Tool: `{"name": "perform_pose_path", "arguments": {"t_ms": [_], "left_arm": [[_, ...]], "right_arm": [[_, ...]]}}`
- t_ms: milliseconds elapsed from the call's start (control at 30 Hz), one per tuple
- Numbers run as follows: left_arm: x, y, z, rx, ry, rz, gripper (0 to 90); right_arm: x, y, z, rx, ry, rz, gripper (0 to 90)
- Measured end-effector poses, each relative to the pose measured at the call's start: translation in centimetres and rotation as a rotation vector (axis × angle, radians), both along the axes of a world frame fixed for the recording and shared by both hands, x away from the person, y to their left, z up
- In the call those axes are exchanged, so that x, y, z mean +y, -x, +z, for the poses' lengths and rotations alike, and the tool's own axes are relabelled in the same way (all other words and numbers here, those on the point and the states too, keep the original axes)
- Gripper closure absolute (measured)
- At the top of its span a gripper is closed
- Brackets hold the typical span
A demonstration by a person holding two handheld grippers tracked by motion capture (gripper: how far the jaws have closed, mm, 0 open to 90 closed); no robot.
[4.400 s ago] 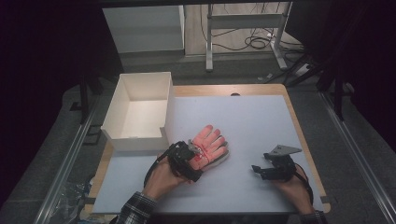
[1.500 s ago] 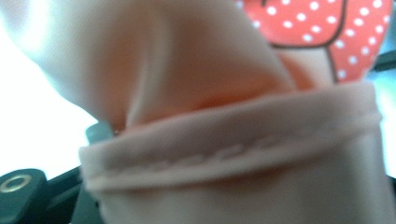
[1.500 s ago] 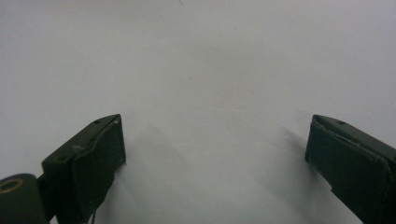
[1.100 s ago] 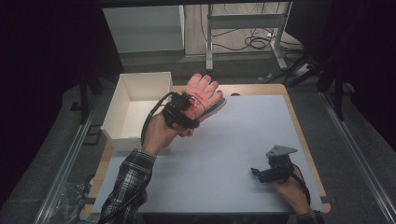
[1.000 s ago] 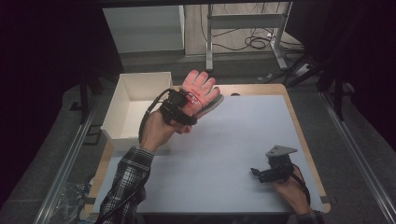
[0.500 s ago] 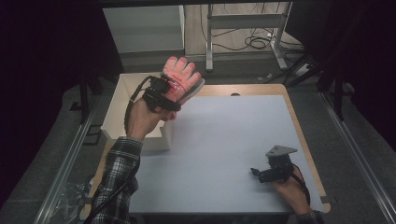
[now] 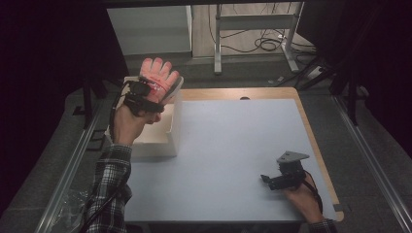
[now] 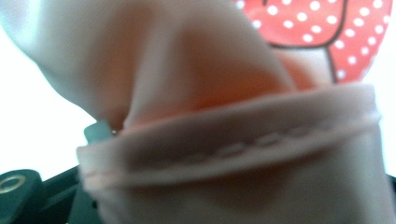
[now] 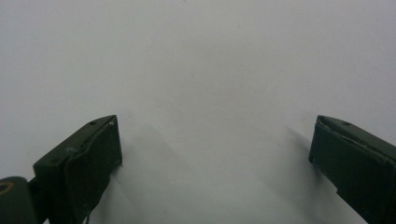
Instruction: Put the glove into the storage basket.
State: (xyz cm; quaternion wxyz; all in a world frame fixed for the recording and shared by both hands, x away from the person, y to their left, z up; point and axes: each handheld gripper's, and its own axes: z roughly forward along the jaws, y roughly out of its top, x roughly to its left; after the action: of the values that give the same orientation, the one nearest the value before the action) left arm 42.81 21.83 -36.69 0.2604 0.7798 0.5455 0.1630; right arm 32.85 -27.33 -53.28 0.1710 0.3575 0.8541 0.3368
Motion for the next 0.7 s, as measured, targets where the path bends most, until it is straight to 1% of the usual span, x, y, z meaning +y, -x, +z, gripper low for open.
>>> {"name": "perform_pose_path", "arguments": {"t_ms": [133, 167, 200, 267, 300, 433, 467, 500, 533, 600, 633, 700], "left_arm": [[1.3, -0.4, -1.6, 0.011, 0.005, 0.049, 45.1], [1.3, -0.4, -1.6, 0.011, 0.005, 0.049, 45.1], [1.7, -0.6, -2.3, 0.017, 0.011, 0.068, 45.0], [2.0, -0.8, -3.0, 0.021, 0.015, 0.08, 44.8], [2.2, -0.9, -3.5, 0.026, 0.01, 0.087, 44.7], [2.3, -1.4, -5.1, 0.039, 0.005, 0.105, 44.2], [2.2, -1.5, -5.5, 0.043, 0.012, 0.111, 44.0], [2.2, -1.5, -5.5, 0.043, 0.012, 0.111, 43.9], [2.0, -1.8, -6.3, 0.045, 0.002, 0.115, 43.9], [1.8, -2.0, -6.9, 0.047, -0.002, 0.124, 43.9], [1.6, -2.2, -7.3, 0.054, 0.003, 0.127, 43.9], [1.2, -2.6, -7.9, 0.065, -0.003, 0.133, 43.7]], "right_arm": [[0.0, 0.0, 0.0, 0.0, 0.0, 0.0, 2.7], [0.0, 0.0, 0.0, 0.0, 0.0, 0.0, 2.7], [0.0, 0.0, 0.0, 0.0, 0.001, -0.001, 2.7], [0.0, 0.0, 0.0, 0.0, 0.001, -0.001, 2.7], [0.0, 0.0, 0.0, -0.001, 0.001, -0.001, 2.7], [0.0, 0.0, 0.0, 0.0, 0.001, -0.001, 2.7], [0.0, 0.0, 0.0, 0.0, 0.001, -0.001, 2.7], [0.0, 0.0, 0.0, 0.0, 0.001, -0.001, 2.7], [0.0, 0.0, 0.0, 0.0, 0.001, -0.001, 2.7], [0.0, 0.0, 0.0, 0.0, 0.001, -0.001, 2.7], [0.0, 0.0, 0.0, 0.0, 0.001, -0.001, 2.7], [0.0, 0.0, 0.0, 0.0, 0.001, -0.001, 2.7]]}}
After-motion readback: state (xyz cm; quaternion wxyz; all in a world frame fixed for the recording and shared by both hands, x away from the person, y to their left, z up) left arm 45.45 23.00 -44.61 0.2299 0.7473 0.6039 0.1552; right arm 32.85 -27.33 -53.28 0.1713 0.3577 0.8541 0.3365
